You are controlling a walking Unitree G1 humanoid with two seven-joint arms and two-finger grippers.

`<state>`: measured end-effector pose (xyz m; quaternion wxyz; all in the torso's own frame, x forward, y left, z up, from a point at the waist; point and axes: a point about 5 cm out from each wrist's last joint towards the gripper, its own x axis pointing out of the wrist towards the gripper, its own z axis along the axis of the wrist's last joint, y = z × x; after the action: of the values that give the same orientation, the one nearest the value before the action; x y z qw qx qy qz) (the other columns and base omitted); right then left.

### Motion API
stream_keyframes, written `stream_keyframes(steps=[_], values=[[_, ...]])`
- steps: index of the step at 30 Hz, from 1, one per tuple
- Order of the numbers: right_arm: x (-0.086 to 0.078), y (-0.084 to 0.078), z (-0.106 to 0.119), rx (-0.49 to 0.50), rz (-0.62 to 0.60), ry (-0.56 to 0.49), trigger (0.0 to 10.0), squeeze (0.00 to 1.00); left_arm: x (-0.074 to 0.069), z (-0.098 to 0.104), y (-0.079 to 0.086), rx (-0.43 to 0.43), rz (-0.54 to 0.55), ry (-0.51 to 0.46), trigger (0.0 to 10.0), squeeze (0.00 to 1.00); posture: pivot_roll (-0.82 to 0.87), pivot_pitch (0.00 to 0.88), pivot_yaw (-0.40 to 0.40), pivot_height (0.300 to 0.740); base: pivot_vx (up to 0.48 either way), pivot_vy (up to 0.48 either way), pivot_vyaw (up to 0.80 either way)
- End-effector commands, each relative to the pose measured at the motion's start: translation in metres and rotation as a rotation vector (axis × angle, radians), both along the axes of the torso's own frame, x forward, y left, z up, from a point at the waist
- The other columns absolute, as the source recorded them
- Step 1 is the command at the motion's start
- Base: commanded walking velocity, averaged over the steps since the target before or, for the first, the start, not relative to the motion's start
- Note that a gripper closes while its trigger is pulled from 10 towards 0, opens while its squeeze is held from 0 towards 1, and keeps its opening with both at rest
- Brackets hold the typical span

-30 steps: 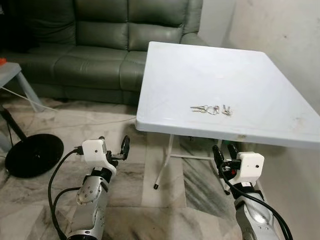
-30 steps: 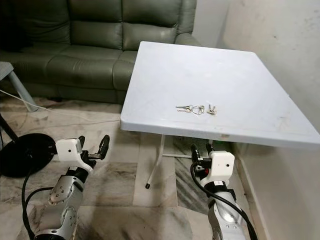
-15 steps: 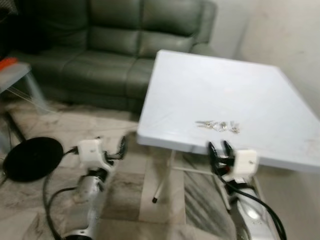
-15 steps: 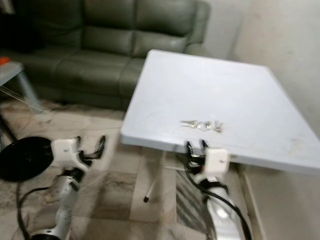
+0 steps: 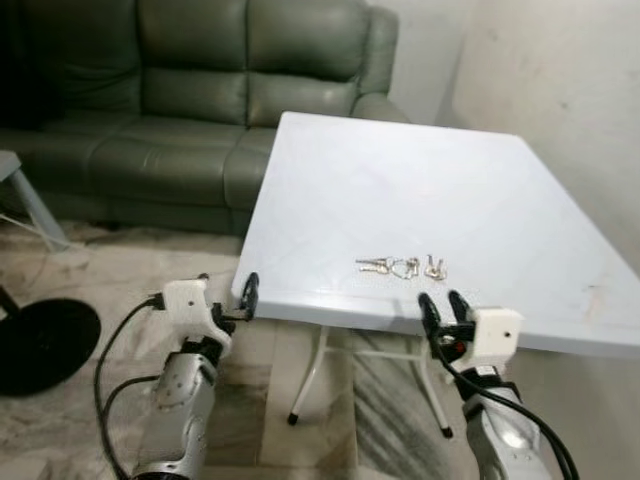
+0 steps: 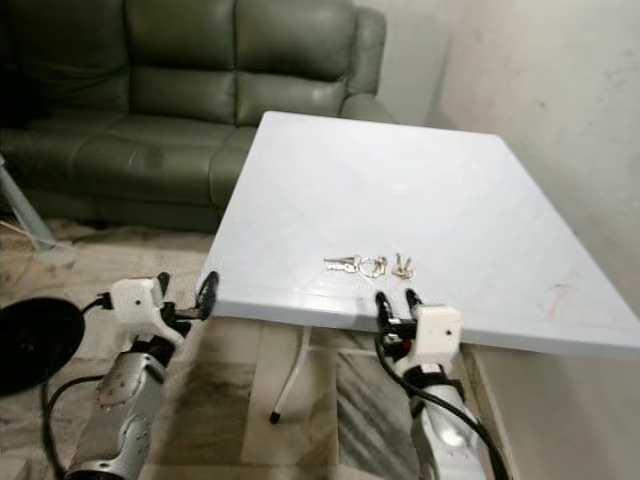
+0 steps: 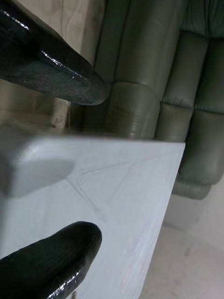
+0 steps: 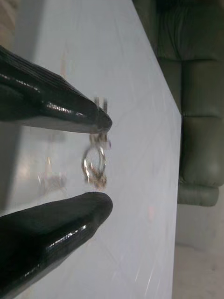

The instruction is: Hang keys on a hook

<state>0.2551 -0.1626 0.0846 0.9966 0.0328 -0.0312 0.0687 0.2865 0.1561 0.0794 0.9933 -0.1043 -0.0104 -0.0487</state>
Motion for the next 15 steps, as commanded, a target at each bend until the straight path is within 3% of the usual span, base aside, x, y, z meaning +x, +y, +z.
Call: stream_keyframes(steps=[1,15], values=[[-0.0007,-0.0079,0.0036,-0.008,-0.024,-0.009,10.0,0.00,0.0004,0.0028,-0.0087,-0.005,-0.025,-0.005,10.0,0.00,0.04,0.036,-0.086,0.740,0.322,0.000,0.00],[-0.0008,-0.0071,0.0026,-0.007,-0.019,-0.004,10.0,0.00,-0.0004,0.0028,-0.0079,-0.013,-0.018,-0.003,10.0,0.00,0.04,0.039,-0.087,0.740,0.319,0.000,0.00]])
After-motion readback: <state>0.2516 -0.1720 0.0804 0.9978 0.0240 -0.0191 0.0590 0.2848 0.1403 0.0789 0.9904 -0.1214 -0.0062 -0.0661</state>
